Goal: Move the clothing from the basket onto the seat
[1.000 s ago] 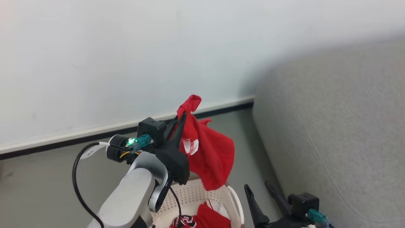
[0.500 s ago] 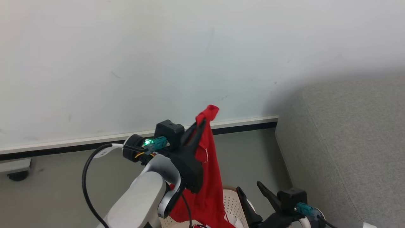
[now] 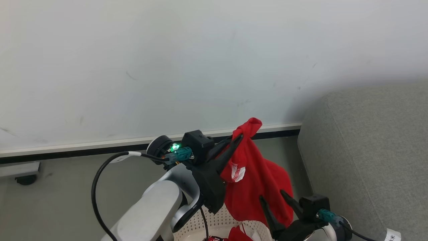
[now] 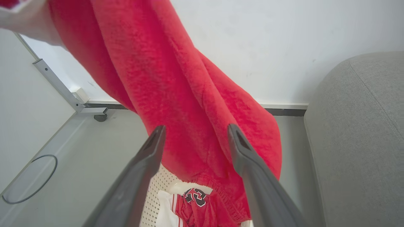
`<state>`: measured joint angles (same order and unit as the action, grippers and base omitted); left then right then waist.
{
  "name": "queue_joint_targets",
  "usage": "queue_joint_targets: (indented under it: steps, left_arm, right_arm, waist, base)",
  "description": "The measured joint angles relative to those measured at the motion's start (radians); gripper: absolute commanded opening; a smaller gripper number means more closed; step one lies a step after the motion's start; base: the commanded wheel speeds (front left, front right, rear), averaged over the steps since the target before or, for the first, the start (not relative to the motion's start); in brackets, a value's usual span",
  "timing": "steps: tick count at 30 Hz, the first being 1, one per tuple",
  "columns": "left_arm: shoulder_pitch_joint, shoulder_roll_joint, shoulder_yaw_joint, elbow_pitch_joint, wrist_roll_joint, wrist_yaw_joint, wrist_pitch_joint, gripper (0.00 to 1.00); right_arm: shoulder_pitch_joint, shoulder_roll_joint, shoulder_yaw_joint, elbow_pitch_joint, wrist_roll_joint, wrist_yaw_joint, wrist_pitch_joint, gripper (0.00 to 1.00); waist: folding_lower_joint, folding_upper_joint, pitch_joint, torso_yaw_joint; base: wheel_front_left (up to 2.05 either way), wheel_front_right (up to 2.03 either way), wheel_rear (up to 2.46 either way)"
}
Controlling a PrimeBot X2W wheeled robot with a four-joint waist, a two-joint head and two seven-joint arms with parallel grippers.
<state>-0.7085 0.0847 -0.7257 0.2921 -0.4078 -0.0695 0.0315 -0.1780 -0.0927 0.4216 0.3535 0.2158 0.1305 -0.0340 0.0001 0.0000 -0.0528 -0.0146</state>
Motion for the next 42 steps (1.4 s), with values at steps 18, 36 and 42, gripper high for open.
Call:
queue_joint_targets:
  steps: [18,36,42]
  left_arm:
    - [-0.046,-0.010,-0.099,-0.157,-0.086,-0.048,0.075,0.00]
    - [-0.035,-0.018,-0.105,-0.143,-0.154,0.011,0.047,0.36]
    - [-0.003,0.023,-0.069,-0.048,-0.109,0.069,-0.046,1.00]
  right_arm:
    - [-0.040,-0.020,-0.003,0.058,0.013,0.000,-0.003,1.00]
    - [-0.082,-0.031,0.012,0.114,0.058,0.000,-0.039,0.00]
    - [-0.082,-0.026,-0.009,0.098,0.050,0.000,-0.052,0.00]
  waist:
    - [0.0000,0.0000,0.000,0.026]
    - [0.0000,0.0000,0.008,0.026]
    - [0.0000,0.0000,0.012,-0.011]
  base:
    - [0.00,0.00,0.00]
    - [0.00,0.00,0.00]
    - [0.00,0.00,0.00]
